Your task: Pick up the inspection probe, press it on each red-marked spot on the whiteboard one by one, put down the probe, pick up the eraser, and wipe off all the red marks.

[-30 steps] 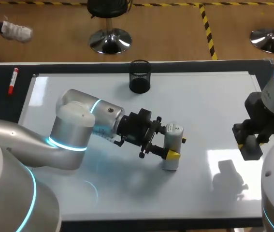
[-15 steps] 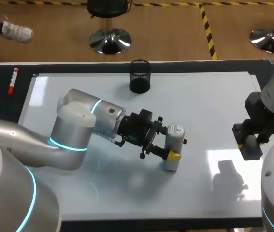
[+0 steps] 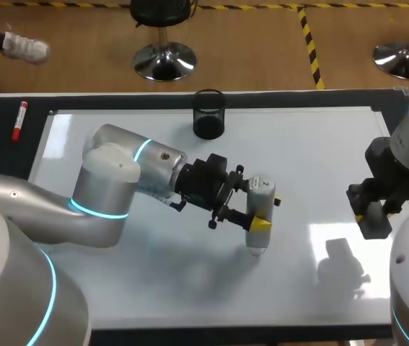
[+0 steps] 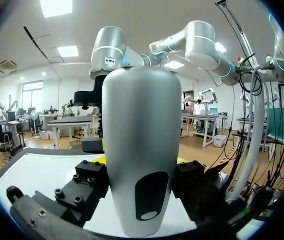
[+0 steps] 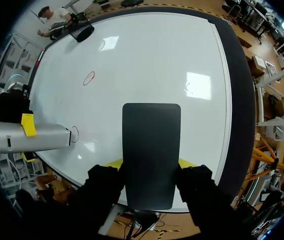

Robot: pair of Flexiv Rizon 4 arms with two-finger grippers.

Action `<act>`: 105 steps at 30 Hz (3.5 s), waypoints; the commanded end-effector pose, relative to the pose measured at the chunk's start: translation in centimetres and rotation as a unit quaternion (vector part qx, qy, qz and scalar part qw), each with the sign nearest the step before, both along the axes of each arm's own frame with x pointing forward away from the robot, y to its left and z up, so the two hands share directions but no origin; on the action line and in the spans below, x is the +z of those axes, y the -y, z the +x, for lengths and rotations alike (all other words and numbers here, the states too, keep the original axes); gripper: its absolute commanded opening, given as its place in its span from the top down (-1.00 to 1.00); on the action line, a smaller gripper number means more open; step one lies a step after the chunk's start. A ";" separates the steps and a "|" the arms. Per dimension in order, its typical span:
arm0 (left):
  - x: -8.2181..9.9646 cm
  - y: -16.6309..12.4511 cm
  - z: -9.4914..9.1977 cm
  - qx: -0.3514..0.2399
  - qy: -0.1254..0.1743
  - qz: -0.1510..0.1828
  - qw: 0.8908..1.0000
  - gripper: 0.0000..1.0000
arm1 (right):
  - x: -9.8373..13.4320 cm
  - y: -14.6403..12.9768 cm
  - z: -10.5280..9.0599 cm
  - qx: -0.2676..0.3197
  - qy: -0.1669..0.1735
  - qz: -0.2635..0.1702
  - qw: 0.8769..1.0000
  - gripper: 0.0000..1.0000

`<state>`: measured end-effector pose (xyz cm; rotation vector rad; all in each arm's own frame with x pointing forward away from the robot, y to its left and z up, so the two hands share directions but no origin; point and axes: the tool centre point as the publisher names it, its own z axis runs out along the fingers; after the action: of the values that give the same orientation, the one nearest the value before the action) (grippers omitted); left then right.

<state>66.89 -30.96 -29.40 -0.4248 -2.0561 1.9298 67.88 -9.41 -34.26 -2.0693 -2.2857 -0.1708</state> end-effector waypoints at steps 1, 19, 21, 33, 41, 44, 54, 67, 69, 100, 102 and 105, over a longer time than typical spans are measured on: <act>1.7 -0.8 0.0 0.006 0.003 0.005 1.000 1.00 | 0.1 0.1 -0.1 0.001 0.001 0.002 1.000 1.00; 3.2 -1.9 -0.1 0.005 0.004 0.003 1.000 1.00 | 0.1 0.1 -0.1 0.001 0.001 0.002 1.000 1.00; 3.4 -2.3 -0.1 0.005 0.003 0.001 1.000 1.00 | 0.1 0.1 -0.1 0.001 0.001 0.002 1.000 1.00; 4.8 -5.2 -0.3 0.016 0.007 0.004 1.000 1.00 | 0.1 0.1 -0.1 0.001 0.001 0.002 1.000 1.00; 5.5 -8.2 -0.3 0.031 0.013 0.000 0.999 1.00 | 0.1 0.1 -0.1 0.001 0.001 0.002 1.000 1.00; 5.8 -9.5 -0.3 0.040 0.016 -0.004 0.999 1.00 | 0.1 0.1 -0.1 0.001 0.001 0.002 1.000 1.00; 6.4 -14.2 -0.7 0.065 0.019 0.001 0.998 1.00 | 0.1 0.1 -0.1 0.001 0.001 0.002 1.000 1.00; 7.0 -18.2 -1.6 0.088 0.022 -0.013 0.996 1.00 | 0.1 0.1 -0.1 0.001 0.001 0.002 1.000 1.00; 7.0 -18.8 -1.6 0.091 0.023 -0.009 0.996 1.00 | 0.1 0.1 -0.1 0.001 0.001 0.002 1.000 1.00; 5.4 -28.1 -3.1 0.139 0.012 -0.005 0.990 1.00 | 0.1 0.1 -0.1 0.001 0.001 0.002 1.000 1.00; 5.4 -28.5 -3.3 0.142 0.012 -0.005 0.990 1.00 | 0.1 0.1 -0.1 0.001 0.001 0.002 1.000 1.00; 5.4 -28.9 -3.4 0.145 0.011 -0.005 0.989 1.00 | 0.1 0.1 -0.1 0.001 0.001 0.002 1.000 1.00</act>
<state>64.11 -2.52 -24.43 -0.1613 -2.2183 2.1002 67.88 -9.41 -34.27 -2.0694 -2.2856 -0.1709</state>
